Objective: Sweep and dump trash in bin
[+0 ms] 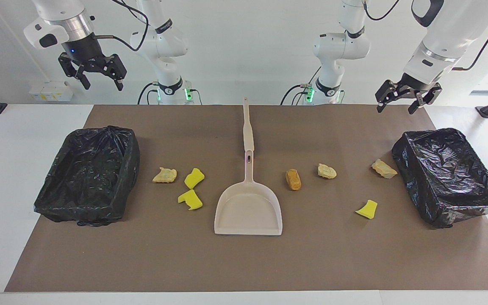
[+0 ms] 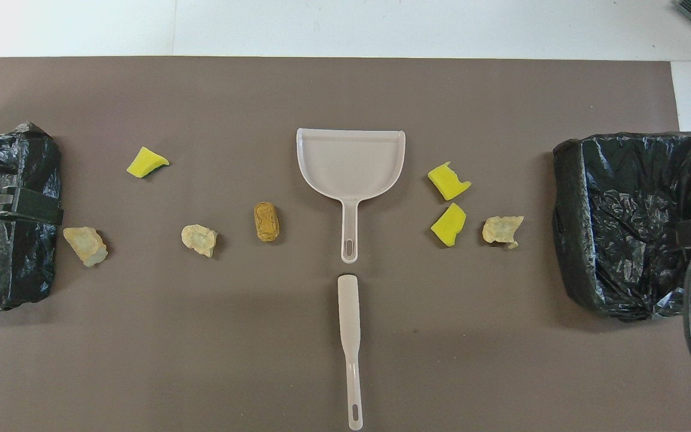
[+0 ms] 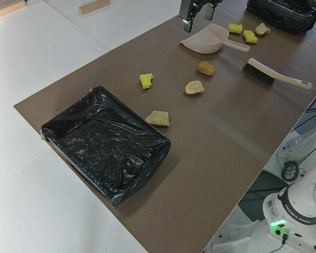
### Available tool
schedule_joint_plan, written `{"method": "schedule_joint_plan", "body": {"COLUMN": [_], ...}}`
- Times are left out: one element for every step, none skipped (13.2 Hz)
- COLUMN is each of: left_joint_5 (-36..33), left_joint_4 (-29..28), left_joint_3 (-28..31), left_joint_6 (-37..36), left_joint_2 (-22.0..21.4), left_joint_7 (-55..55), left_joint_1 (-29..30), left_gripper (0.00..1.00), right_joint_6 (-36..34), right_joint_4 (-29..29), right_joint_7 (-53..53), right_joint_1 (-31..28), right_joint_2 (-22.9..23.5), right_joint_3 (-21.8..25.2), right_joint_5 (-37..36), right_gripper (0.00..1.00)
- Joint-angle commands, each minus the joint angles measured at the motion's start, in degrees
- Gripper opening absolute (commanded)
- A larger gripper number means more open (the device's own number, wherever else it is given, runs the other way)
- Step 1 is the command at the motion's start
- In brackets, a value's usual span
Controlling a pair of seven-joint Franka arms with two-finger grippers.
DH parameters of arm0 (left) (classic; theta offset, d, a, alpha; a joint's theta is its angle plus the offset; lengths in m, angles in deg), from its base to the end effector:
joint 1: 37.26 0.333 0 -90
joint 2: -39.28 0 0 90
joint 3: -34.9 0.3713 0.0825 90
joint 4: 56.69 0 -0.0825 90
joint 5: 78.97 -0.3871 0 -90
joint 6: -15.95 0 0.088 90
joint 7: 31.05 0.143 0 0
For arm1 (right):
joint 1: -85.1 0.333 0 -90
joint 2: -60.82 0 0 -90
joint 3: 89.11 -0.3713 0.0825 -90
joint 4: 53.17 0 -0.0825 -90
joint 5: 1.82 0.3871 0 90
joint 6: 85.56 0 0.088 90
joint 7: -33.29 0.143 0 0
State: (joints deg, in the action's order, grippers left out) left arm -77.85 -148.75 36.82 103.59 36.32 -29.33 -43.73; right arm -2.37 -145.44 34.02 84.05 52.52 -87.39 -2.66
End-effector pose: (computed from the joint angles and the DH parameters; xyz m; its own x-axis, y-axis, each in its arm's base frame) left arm 0.5314 -0.0446 0.6515 0.9936 -0.1101 -0.0248 -0.1095 -0.9937 0.0220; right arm 0.4896 -0.0273 0.6908 0.9980 -0.0624 -0.0135 -0.0623 -0.9980 0.0104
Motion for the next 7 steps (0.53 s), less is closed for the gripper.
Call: {"method": "schedule_joint_plan", "body": {"left_joint_5": [-0.1,-0.1,-0.1,0.0,0.0,0.5,0.8], "left_joint_4": [-0.5,-0.6,-1.0,-1.5,-1.7,-2.1,-2.2], "left_joint_3": [0.6,0.6,0.6,0.6,0.5,0.5,0.5], "left_joint_6": [0.2,0.2,0.2,0.2,0.3,0.3,0.3], "left_joint_2": [-0.4,-0.5,-0.7,-1.0,-1.3,-1.3,-1.3], "left_joint_7": [0.5,0.5,0.5,0.5,0.4,0.3,0.4], "left_joint_1": [-0.7,-0.7,-0.7,-0.7,-1.0,-1.2,-1.4], "left_gripper": [1.0,1.0,1.0,1.0,1.0,1.0,1.0], "right_joint_6": [0.2,0.2,0.2,0.2,0.2,0.2,0.2], "right_joint_4": [-0.8,-0.7,-0.8,-0.7,-0.8,-0.7,-0.8], "right_joint_7": [-0.4,-0.4,-0.4,-0.4,-0.4,-0.4,-0.4], "right_joint_1": [-0.3,-0.3,-0.3,-0.3,-0.3,-0.3,-0.3], "right_joint_2": [-0.9,-0.9,-0.9,-0.9,-0.9,-0.9,-0.9], "right_joint_3": [0.0,0.0,-0.1,0.0,-0.1,-0.1,0.0], "right_joint_5": [1.4,1.4,1.4,1.4,1.4,1.4,1.4], "right_gripper": [1.0,1.0,1.0,1.0,1.0,1.0,1.0]}}
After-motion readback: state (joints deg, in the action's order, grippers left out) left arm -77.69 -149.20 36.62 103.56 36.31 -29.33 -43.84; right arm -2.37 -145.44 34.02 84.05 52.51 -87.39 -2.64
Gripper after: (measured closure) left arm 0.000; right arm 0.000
